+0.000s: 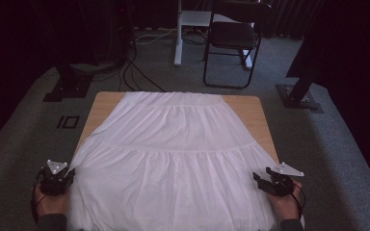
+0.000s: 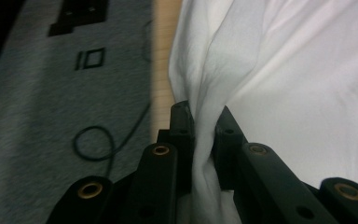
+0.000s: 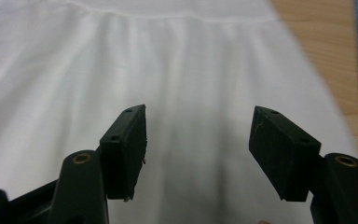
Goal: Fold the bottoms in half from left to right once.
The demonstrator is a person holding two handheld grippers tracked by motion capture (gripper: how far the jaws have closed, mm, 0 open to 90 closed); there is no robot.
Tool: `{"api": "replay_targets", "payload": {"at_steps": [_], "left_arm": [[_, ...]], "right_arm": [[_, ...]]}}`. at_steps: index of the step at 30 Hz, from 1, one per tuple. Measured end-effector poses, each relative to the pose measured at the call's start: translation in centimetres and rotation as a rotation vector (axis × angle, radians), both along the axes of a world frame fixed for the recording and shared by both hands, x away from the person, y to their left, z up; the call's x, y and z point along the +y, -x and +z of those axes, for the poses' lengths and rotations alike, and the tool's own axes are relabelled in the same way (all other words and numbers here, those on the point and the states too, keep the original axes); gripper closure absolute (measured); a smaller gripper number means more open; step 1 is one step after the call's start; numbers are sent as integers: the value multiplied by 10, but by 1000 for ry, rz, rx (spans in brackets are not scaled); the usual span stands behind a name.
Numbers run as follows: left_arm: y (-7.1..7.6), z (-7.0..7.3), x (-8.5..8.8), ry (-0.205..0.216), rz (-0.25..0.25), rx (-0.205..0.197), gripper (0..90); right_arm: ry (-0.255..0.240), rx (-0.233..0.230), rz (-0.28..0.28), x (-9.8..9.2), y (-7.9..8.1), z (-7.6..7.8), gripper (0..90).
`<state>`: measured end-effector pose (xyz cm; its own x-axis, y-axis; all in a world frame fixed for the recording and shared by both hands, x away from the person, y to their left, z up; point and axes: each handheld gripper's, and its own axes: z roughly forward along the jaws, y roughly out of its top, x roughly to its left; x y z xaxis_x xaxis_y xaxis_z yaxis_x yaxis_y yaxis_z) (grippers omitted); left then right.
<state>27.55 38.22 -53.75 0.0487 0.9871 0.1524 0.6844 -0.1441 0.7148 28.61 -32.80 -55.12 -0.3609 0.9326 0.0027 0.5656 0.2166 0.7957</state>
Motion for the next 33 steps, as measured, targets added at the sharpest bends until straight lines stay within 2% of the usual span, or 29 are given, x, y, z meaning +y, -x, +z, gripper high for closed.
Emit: {"api": "replay_targets", "payload": {"at_steps": [1, 2, 3, 5, 7, 8, 10, 12, 13, 17, 19, 22, 26, 28, 33], "left_arm": [[0, 0, 9, -11, 29, 1, 822], [0, 0, 9, -11, 29, 1, 822], [-1, 1, 17, -27, 47, 2, 822], [-2, 3, 22, -30, 60, 2, 822], [-3, 3, 25, -31, 65, -3, 821], [-3, 3, 26, -31, 67, -5, 821], [-5, 3, 27, -42, 73, -8, 821], [-7, 3, 30, -54, 85, -8, 821], [-8, 4, 32, -58, 93, -12, 821], [-12, 9, 44, -63, 151, -20, 822], [-13, 13, 45, -57, 156, -25, 821], [-8, 22, 39, -45, 125, -55, 820], [1, 35, 32, 20, 69, -102, 817], [5, 42, 28, 60, 32, -127, 816], [14, 61, 2, 114, -82, -171, 815]], "right_arm": [[24, -2, -35, -6, -1, 2, 361], [24, -2, -35, -6, -1, 2, 361], [28, 6, -47, -9, -3, 2, 361], [95, 32, -82, -16, -6, -3, 352], [109, 63, -101, -19, -8, -9, 341], [108, 81, -99, -19, -8, -13, 338], [68, 81, -101, -22, -7, -14, 350], [37, 99, -90, -23, -6, -14, 428], [23, 105, -90, -22, -5, -14, 439], [30, 112, -37, -11, 3, -13, 482], [38, 120, -4, -2, 9, -12, 496], [48, 130, 39, 10, 14, -10, 499], [51, 132, 54, 17, 14, -10, 472], [50, 128, 57, 19, 13, -11, 452], [38, 106, 65, 18, 12, -13, 419]]}}
